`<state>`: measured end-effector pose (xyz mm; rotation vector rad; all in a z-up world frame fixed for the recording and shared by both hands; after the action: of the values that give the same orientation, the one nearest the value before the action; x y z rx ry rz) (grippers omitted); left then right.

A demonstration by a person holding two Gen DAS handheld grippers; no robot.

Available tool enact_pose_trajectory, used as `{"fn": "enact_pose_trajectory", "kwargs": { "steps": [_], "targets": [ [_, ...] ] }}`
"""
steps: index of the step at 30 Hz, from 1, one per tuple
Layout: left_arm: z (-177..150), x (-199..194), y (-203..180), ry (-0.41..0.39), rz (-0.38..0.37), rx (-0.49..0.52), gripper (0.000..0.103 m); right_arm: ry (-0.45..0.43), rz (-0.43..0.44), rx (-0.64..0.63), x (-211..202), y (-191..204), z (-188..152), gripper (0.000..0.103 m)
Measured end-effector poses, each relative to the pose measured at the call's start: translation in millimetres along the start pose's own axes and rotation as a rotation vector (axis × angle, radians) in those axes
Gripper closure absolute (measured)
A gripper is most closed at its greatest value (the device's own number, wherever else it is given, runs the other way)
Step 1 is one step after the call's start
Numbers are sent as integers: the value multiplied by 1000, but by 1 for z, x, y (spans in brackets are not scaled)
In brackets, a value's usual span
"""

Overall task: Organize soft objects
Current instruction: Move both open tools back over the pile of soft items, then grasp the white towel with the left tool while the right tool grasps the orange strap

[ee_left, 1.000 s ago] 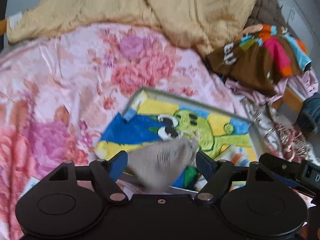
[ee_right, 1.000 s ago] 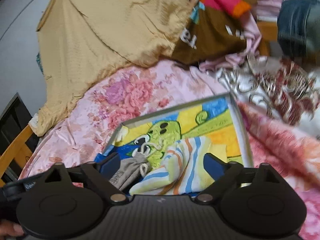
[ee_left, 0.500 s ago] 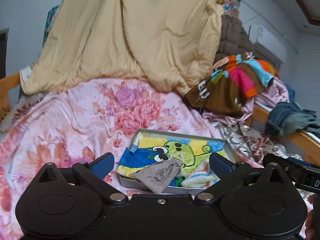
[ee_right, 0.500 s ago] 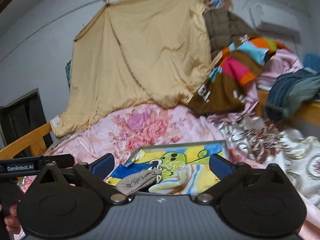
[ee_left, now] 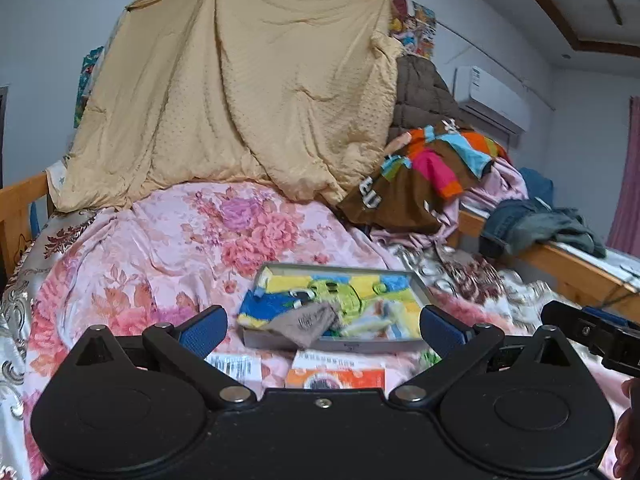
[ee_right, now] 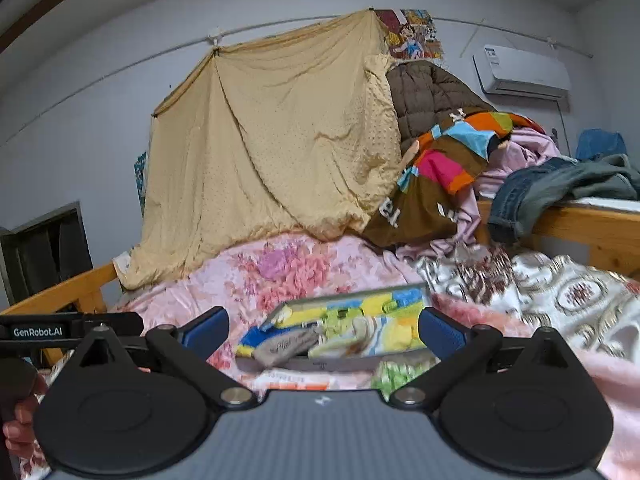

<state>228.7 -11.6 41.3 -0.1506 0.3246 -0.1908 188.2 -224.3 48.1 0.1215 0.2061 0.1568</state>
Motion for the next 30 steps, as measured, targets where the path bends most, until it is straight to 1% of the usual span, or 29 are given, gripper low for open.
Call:
{"fn": "enact_pose_trajectory", "kwargs": {
  "steps": [3, 7, 11, 17, 24, 30],
  "targets": [
    [-15, -12, -1, 20, -21, 15, 1, 54, -28, 3, -12, 1, -17, 0],
    [-36, -19, -2, 62, -67, 42, 1, 155, -99, 45, -21, -6, -45, 0],
    [-54, -20, -3, 93, -109, 64, 1, 195, -113, 99, -25, -11, -58, 0],
    [-77, -18, -7, 128, -149, 131, 1, 254, -114, 127, -22, -15, -74, 0],
    [-104, -11, -5, 207, -164, 158, 1, 385, -138, 206, -10, -27, -99, 0],
    [-122, -4, -12, 264, -190, 207, 1, 483, -142, 217, 1, -29, -116, 0]
  ]
}}
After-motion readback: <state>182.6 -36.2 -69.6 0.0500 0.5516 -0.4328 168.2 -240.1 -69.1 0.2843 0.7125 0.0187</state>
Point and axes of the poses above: each gripper's, at about its wrist camera, not at the fingertips, and x roughly the way its jaws point, y to its left, z to its top, the point moved 9 cm from there along x, roughly the way its jaws point, and after that the axes turned 3 degrees about -x, right-handed, at the moved point
